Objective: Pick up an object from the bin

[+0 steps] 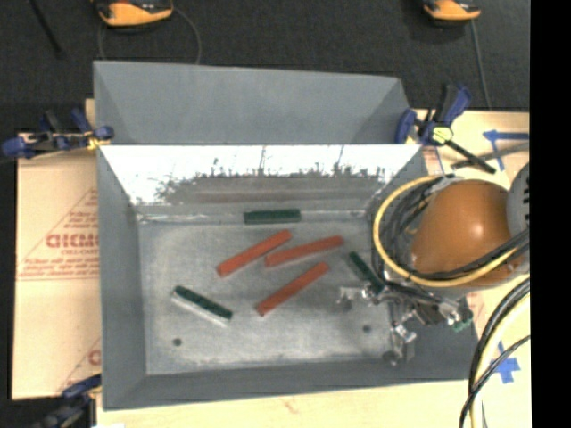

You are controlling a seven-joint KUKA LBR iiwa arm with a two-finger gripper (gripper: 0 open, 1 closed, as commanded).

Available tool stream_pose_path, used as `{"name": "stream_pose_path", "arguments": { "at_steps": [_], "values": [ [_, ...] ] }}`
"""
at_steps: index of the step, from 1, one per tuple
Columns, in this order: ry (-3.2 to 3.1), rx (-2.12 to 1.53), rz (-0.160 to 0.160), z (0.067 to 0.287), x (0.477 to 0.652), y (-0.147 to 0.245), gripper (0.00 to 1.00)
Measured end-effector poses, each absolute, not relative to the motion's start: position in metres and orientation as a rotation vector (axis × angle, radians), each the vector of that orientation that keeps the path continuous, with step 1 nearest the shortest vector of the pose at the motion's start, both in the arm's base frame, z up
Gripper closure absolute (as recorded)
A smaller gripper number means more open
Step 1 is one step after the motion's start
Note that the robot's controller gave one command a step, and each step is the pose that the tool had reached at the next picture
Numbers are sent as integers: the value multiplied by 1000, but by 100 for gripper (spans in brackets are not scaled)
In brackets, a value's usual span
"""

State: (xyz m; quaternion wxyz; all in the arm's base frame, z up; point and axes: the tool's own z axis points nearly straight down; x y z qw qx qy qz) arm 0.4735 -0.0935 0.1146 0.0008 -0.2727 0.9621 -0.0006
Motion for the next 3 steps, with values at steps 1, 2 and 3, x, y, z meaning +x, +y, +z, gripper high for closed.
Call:
{"name": "stream_pose_path", "arguments": {
  "at_steps": [1,2,3],
  "values": [
    [3003,-879,-1,159,521,-35,0],
    [2977,-995,8,69,554,54,0],
    [2980,-981,1,74,555,49,100]
  ]
}}
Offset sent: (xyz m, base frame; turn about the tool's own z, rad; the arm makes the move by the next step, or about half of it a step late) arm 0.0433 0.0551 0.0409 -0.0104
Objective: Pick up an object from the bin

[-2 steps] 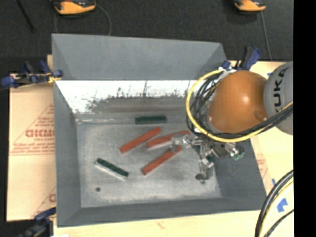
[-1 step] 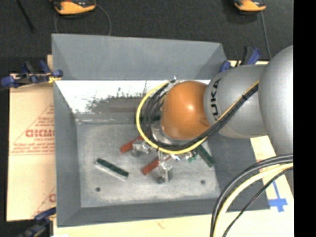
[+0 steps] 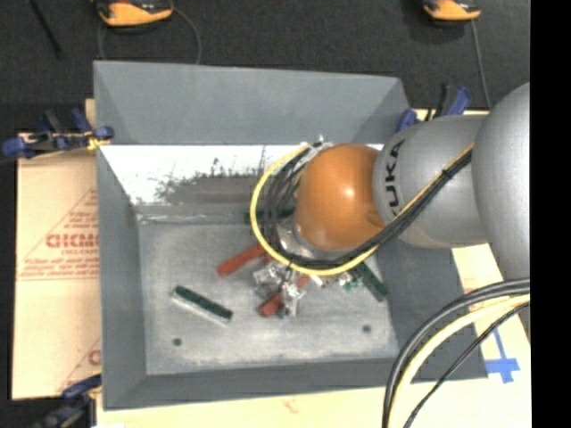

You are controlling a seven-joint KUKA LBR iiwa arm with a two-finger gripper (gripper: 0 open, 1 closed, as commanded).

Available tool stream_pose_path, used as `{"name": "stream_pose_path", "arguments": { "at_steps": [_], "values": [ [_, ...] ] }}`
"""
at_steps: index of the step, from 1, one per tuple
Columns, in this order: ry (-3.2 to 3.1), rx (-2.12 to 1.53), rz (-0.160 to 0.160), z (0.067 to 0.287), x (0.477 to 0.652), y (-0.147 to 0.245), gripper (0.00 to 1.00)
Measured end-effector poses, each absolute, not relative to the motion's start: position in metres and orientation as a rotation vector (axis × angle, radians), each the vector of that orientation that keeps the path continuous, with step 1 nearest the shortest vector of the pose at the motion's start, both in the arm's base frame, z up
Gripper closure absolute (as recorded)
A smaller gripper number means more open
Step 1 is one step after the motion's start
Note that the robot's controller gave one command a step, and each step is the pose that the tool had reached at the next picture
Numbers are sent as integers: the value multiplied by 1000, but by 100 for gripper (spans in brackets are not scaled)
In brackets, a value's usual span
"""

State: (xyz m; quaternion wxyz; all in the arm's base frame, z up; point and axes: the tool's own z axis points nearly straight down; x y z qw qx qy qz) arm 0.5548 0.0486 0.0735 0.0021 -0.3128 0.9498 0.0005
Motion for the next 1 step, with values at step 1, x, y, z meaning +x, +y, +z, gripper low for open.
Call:
{"name": "stream_pose_path", "arguments": {
  "at_steps": [1],
  "values": [
    [2955,-1030,-3,264,545,82,100]
  ]
}}
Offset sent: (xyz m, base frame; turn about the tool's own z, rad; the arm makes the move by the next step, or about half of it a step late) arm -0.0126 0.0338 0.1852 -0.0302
